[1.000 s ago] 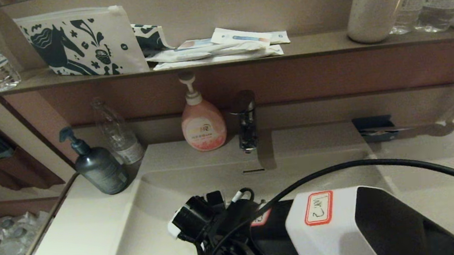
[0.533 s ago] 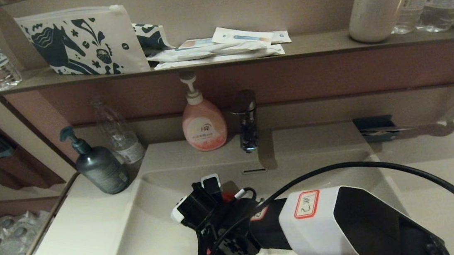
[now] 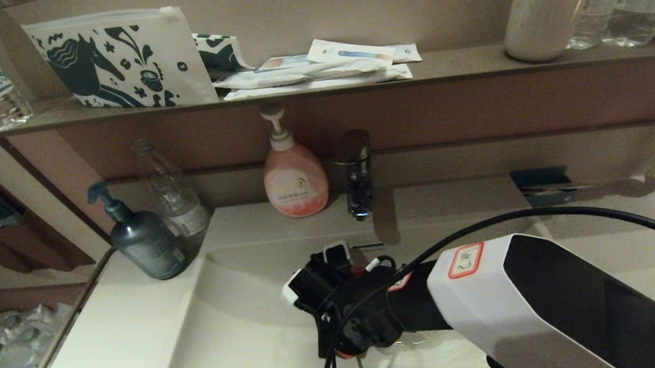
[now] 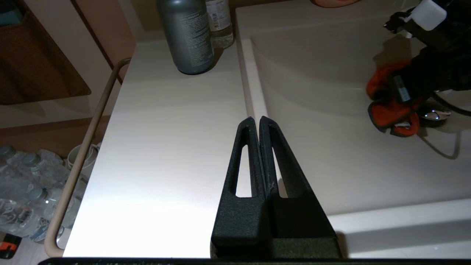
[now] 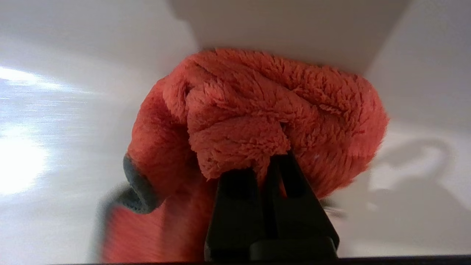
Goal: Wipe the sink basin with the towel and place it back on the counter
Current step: Wipe the sink
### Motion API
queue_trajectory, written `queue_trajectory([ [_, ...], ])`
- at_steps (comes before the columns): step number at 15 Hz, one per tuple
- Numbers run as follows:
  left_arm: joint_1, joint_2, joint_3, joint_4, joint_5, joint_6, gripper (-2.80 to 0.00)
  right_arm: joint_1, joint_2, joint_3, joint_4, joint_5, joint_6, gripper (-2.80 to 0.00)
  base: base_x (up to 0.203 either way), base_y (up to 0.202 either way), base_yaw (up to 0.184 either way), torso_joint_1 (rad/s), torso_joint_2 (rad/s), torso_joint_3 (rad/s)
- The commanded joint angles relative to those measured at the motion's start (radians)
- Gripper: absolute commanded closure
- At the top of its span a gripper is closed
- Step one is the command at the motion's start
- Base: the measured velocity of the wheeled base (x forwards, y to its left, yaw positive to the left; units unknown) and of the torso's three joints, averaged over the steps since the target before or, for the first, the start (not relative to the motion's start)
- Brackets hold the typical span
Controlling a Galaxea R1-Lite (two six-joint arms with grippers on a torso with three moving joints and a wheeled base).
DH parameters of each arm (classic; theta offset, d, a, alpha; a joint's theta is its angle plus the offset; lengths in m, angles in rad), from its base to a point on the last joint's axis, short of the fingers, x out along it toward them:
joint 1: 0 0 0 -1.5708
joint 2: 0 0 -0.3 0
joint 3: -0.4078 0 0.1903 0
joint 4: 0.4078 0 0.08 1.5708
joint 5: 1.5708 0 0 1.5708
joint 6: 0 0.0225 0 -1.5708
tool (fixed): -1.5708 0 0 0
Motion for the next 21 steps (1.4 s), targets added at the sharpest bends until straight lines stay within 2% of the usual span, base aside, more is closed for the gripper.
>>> queue_trajectory([
  [1, 0.0, 0.001, 0.0, -0.001, 0.0, 0.001, 0.0, -0.014, -0.048, 0.042, 0.005, -0.022, 0.002, 0.0, 0.0, 0.0, 0.0, 0.0, 0.0, 0.0],
  [6, 0.0, 0.001, 0.0, 0.0, 0.0, 0.001, 0.0, -0.066, -0.135, 0.201, 0.028, -0.08, -0.001, 0.0, 0.0, 0.0, 0.0, 0.0, 0.0, 0.0],
  [8, 0.0, 0.001, 0.0, -0.001, 0.0, 0.001, 0.0, -0.098, -0.162, 0.267, 0.053, -0.128, 0.002, 0.0, 0.0, 0.0, 0.0, 0.0, 0.0, 0.0],
  [12, 0.0, 0.001, 0.0, 0.0, 0.0, 0.001, 0.0, -0.128, -0.267, 0.426, 0.072, -0.158, 0.001, 0.0, 0.0, 0.0, 0.0, 0.0, 0.0, 0.0],
  [18, 0.0, 0.001, 0.0, -0.001, 0.0, 0.001, 0.0, -0.151, -0.387, 0.551, 0.374, -0.161, 0.031, 0.0, 0.0, 0.0, 0.0, 0.0, 0.0, 0.0],
  [20, 0.0, 0.001, 0.0, -0.001, 0.0, 0.001, 0.0, -0.15, -0.391, 0.553, 0.536, -0.154, 0.093, 0.0, 0.0, 0.0, 0.0, 0.0, 0.0, 0.0],
  [21, 0.0, 0.001, 0.0, 0.0, 0.0, 0.001, 0.0, -0.145, -0.385, 0.555, 0.572, -0.124, 0.115, 0.0, 0.0, 0.0, 0.0, 0.0, 0.0, 0.0],
])
